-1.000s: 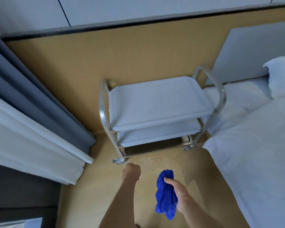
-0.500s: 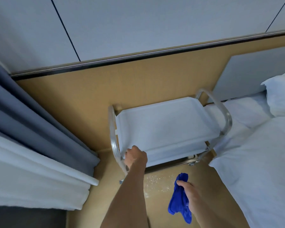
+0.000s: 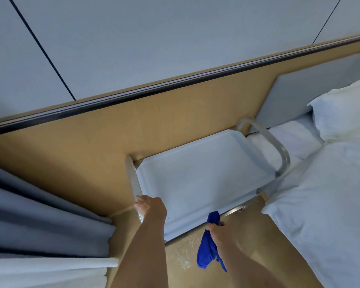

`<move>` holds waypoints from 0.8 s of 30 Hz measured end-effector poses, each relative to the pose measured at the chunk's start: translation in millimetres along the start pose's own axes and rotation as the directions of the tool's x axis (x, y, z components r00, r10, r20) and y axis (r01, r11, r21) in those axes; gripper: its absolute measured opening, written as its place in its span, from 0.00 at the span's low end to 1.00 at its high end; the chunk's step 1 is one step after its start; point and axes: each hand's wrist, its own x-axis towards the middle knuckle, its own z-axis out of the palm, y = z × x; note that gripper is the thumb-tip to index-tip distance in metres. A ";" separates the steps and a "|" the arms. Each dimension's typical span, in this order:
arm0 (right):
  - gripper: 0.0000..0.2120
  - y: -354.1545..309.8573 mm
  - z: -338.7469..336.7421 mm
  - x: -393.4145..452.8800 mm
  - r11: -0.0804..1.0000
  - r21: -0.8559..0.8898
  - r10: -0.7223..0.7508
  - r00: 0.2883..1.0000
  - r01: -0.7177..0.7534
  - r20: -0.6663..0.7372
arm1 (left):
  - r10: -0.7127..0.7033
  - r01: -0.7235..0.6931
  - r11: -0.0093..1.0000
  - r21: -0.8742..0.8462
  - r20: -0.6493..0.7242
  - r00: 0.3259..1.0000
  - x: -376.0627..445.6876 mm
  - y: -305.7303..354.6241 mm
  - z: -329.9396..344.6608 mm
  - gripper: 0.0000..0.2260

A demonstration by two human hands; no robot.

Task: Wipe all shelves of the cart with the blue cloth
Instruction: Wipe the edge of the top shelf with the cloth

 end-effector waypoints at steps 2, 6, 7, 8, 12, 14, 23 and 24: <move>0.11 -14.6 6.2 -6.1 0.999 -0.003 -0.050 0.998 0.050 -0.043 | 0.000 0.001 0.999 0.033 -0.006 1.000 0.8 -1.8 5.9 0.15; 0.11 -49.2 14.9 -14.1 0.992 0.029 -0.124 0.988 0.127 -0.090 | 0.032 -0.027 0.997 0.077 -0.060 0.998 6.5 -4.3 7.2 0.14; 0.12 -56.4 16.7 -15.2 0.990 0.024 -0.135 0.986 0.138 -0.098 | 0.052 -0.044 0.994 0.096 -0.081 0.995 10.6 -5.8 5.4 0.15; 0.12 -62.5 18.2 -15.8 0.989 0.007 -0.149 0.983 0.151 -0.106 | 0.082 -0.069 0.989 0.128 -0.097 0.992 16.6 -7.0 3.8 0.16; 0.11 -75.8 21.8 -18.5 0.983 -0.084 -0.172 0.978 0.163 -0.119 | 0.121 -0.079 0.933 0.352 -0.097 0.988 37.1 -13.2 14.4 0.22; 0.11 -75.0 22.3 -19.6 0.981 -0.114 -0.174 0.978 0.160 -0.120 | 0.135 -0.060 0.880 0.471 -0.128 0.982 44.1 -13.3 24.3 0.25; 0.11 -57.9 10.9 -12.2 0.989 -0.091 -0.124 0.985 0.113 -0.119 | 0.272 -0.202 0.766 0.610 -0.024 0.962 34.7 -11.2 38.7 0.23; 0.11 -56.2 9.7 -11.5 0.990 -0.081 -0.125 0.986 0.117 -0.113 | 0.286 -0.223 0.767 0.601 -0.010 0.958 32.6 -11.1 40.8 0.23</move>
